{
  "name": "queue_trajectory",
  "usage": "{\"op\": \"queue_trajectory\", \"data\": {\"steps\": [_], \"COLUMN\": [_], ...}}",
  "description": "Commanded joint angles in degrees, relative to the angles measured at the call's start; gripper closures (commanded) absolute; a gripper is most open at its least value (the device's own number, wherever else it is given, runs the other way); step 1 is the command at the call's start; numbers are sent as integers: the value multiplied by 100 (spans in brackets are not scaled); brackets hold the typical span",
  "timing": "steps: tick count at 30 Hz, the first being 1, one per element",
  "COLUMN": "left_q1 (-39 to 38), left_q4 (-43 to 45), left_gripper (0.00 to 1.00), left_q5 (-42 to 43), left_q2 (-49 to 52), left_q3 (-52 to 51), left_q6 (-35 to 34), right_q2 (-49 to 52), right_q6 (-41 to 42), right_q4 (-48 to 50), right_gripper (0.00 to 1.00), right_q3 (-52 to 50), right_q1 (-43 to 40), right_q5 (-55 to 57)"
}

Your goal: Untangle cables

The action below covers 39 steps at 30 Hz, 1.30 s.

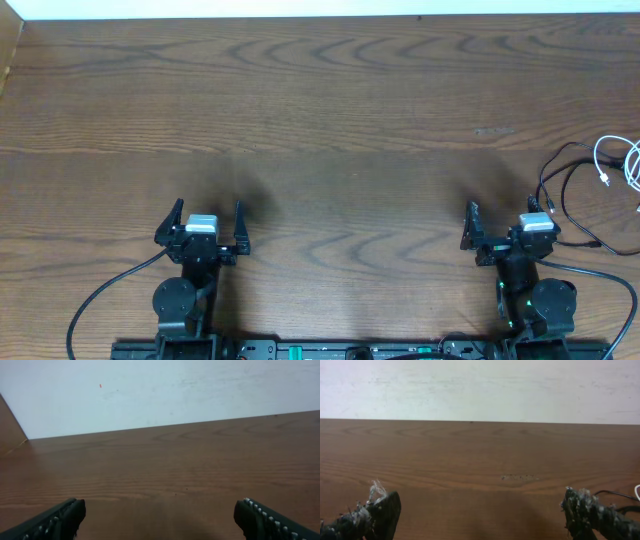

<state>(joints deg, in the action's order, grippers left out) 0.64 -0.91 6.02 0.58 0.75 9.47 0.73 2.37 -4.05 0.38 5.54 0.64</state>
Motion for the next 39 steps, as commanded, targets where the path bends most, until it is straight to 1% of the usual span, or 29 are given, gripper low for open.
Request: {"op": "queue_trajectory", "data": {"steps": [1, 18, 27, 39], "left_q1": [-9, -13, -374, -374], "left_q4": [-258, -258, -258, -258], "left_gripper": [1, 1, 1, 1], "left_q5": [79, 79, 79, 79], "left_q2": [-50, -50, -50, -50], "left_q3": [-52, -52, -52, -52], "left_q6": [98, 98, 98, 98], "right_q2": [-24, -24, -24, -24], "right_q6": [37, 37, 37, 37], "right_q4": [-26, -26, -26, -26], "right_gripper": [1, 1, 1, 1], "right_q3": [-7, -7, -7, -7], "right_q1": [50, 50, 50, 50], "right_q5": [-37, -37, -37, -37]}}
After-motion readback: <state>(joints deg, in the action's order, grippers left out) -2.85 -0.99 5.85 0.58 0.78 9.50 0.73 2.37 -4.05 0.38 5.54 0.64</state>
